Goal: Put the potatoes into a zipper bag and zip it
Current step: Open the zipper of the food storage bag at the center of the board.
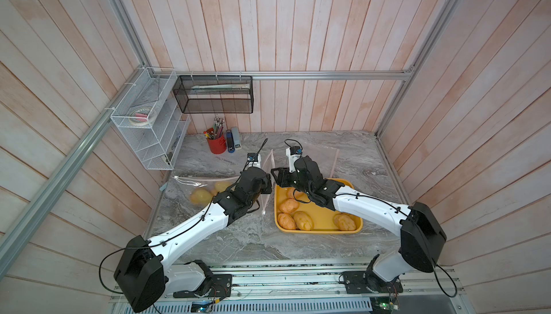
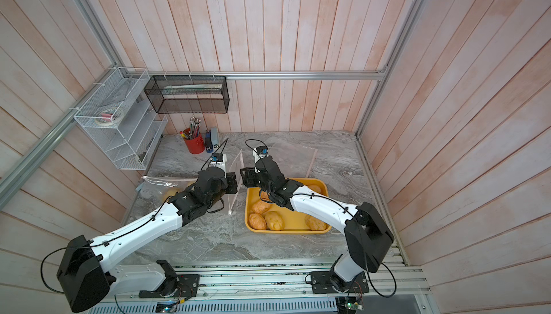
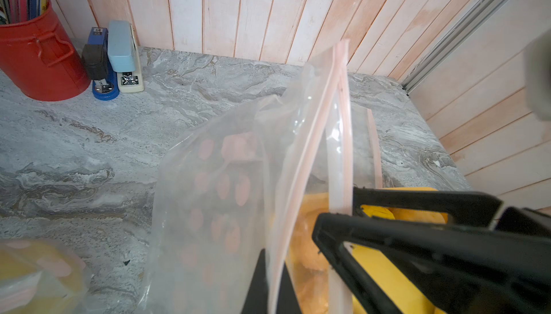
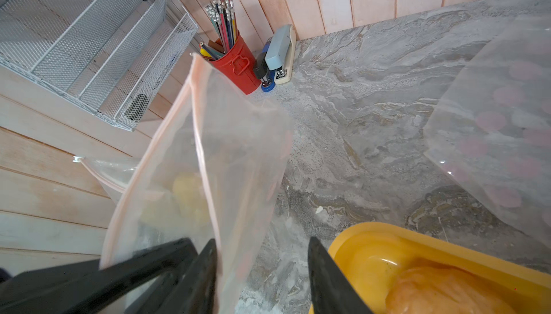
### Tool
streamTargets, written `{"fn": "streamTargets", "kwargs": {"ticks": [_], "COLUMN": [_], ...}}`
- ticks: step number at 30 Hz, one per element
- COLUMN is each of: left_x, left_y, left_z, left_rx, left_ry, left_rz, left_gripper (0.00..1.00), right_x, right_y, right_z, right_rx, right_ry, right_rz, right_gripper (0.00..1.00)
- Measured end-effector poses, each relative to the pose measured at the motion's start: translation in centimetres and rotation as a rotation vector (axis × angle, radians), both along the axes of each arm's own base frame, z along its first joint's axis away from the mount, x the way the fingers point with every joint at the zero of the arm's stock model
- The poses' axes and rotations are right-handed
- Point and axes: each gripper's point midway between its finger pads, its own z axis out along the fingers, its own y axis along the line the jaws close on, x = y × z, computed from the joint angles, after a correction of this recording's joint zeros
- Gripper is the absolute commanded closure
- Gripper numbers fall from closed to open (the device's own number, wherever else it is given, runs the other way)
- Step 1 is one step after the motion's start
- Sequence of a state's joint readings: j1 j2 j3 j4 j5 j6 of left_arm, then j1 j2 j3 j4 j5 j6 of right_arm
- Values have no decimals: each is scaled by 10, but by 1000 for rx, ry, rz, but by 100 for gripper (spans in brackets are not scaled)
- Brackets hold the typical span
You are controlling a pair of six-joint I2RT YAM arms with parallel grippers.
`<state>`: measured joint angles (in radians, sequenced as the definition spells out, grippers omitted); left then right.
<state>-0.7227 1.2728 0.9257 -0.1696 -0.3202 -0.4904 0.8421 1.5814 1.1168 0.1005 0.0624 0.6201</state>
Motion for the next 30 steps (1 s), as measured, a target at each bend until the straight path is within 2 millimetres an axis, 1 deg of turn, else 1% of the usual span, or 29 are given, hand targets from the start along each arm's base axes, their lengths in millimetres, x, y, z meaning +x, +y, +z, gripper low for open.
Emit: {"fn": "streamTargets", "kwargs": {"ticks": [2,5,7,10,13,16,18,20,23,25,27,30], "left_x": [0,0,0,0,0,-1,0,1,3,4,5,4], "left_y": [0,0,1,1,4,10,16,22,29,31,32,33], "left_z": [1,2,2,2,3,3,8,22,44,51,49,39], "left_rx": [-2,-3,-3,-1,-1,16,25,28,21,26,40,72], "left_ry": [-2,-4,-3,-3,-6,6,17,18,16,33,66,124], "left_rz": [0,1,1,4,14,44,77,116,171,195,214,234], "left_gripper": [100,100,100,100,100,100,100,100,100,100,100,100], "right_x": [2,-1,-5,-7,-4,-2,-2,-3,-5,-6,-6,-4], "right_y": [3,10,16,27,30,27,22,13,1,-3,-7,-14], "right_z": [-11,-24,-26,-20,-20,-27,-35,-48,-68,-75,-76,-76], "right_rx": [-16,-33,-33,-24,-28,-40,-54,-78,-124,-141,-150,-173], "right_ry": [16,39,44,35,28,32,36,47,64,65,56,33], "right_rz": [3,25,44,66,65,54,41,25,3,-7,-17,-40], "right_gripper": [50,47,47,54,66,73,78,83,85,86,86,85]}}
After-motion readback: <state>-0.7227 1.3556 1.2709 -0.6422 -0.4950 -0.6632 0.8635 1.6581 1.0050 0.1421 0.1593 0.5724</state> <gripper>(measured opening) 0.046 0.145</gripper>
